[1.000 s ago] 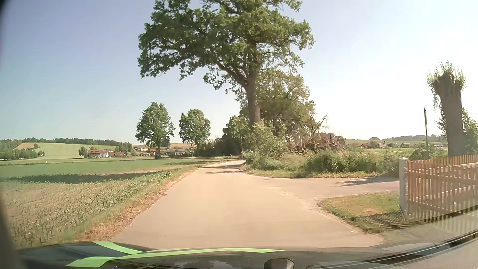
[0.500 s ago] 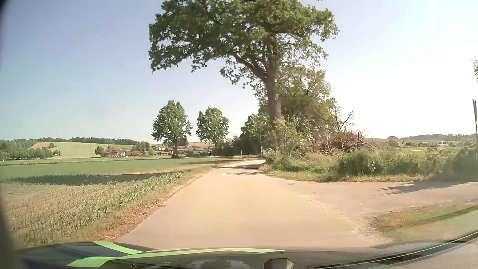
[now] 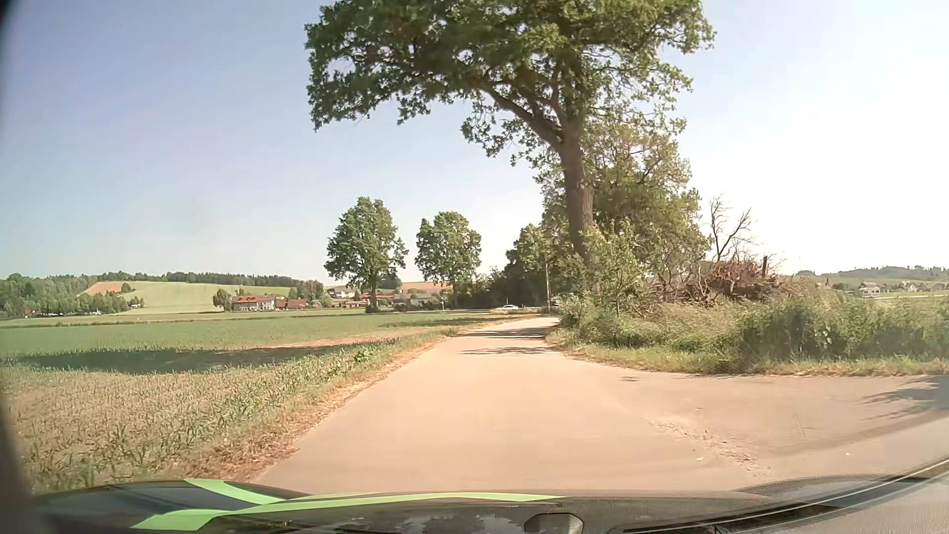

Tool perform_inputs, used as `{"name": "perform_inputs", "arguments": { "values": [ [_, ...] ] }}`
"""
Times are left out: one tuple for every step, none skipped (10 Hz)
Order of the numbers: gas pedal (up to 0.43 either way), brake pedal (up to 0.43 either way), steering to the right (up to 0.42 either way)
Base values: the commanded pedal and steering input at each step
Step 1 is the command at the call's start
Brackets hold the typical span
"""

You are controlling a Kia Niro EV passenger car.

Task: Follow the waypoints while adhering to traffic rules and regulations

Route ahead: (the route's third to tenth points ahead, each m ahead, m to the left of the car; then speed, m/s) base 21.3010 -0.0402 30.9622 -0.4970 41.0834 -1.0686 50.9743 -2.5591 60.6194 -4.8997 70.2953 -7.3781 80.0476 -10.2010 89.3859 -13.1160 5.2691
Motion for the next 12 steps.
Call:
{"name": "perform_inputs", "arguments": {
  "values": [
    [0.169, 0.0, -0.045],
    [0.169, 0.0, -0.037],
    [0.169, 0.0, -0.032],
    [0.169, 0.0, -0.025],
    [0.169, 0.0, -0.019],
    [0.169, 0.0, -0.015],
    [0.169, 0.0, -0.01],
    [0.169, 0.0, -0.01],
    [0.169, 0.0, -0.01],
    [0.169, 0.0, -0.01],
    [0.169, 0.0, -0.01],
    [0.169, 0.0, -0.01]
  ]
}}
